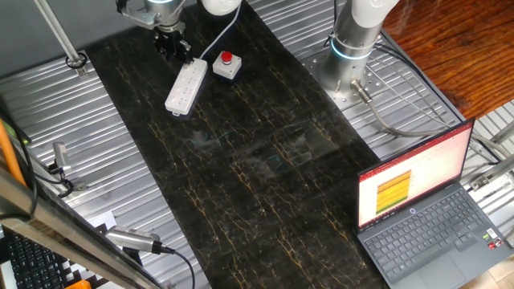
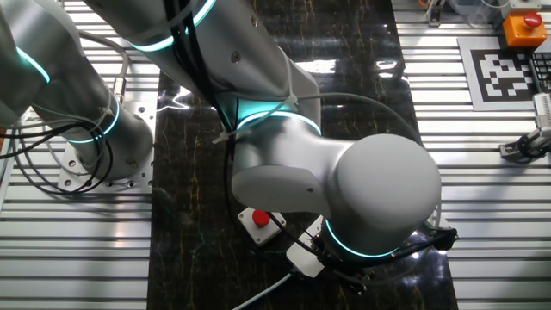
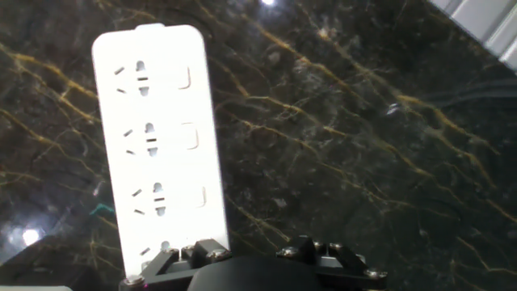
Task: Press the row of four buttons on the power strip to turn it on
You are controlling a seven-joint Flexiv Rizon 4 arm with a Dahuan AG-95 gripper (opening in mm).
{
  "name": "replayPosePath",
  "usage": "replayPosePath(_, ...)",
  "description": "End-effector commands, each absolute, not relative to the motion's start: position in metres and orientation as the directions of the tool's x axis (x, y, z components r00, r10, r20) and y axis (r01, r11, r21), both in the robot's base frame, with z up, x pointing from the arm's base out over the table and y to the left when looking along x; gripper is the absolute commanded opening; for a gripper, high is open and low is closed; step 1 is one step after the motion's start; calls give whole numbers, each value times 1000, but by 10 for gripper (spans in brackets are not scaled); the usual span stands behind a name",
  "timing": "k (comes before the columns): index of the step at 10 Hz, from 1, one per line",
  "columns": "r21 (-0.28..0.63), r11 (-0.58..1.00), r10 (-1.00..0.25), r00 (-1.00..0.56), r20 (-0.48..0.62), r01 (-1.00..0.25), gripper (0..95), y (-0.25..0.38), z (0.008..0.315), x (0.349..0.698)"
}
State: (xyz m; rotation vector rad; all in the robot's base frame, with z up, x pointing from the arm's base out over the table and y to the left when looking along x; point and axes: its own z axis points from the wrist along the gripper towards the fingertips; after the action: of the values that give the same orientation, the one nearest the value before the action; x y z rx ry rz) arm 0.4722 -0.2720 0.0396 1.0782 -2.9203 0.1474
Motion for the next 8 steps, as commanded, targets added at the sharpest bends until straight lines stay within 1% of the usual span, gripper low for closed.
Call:
replayPosePath(1, -76, 758, -645, -762, 56, -647, 570, -271, 40, 472)
replayPosePath(8, -73, 749, -655, -753, 68, -658, 570, -271, 40, 472)
